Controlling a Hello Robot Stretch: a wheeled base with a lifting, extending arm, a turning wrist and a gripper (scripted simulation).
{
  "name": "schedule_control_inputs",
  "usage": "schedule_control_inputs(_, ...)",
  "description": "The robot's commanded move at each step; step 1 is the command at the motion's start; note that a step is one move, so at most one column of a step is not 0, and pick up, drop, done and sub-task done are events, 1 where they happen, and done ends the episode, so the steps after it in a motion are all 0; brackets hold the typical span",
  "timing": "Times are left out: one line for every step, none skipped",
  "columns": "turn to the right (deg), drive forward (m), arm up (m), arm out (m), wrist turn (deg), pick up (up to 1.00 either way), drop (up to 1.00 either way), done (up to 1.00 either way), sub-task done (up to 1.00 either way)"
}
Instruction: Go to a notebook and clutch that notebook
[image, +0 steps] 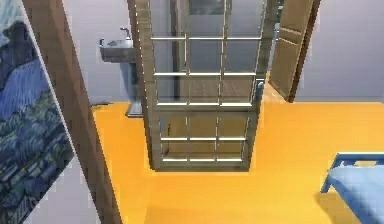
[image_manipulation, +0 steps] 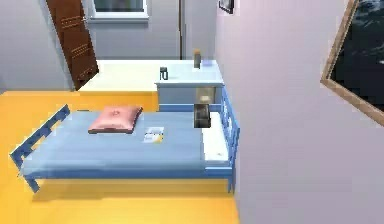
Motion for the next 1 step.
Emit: schedule_control_inputs(45.0, 0.00, 0.00, 0.00, 0.0, 0.00, 0.00, 0.00, 0.00)
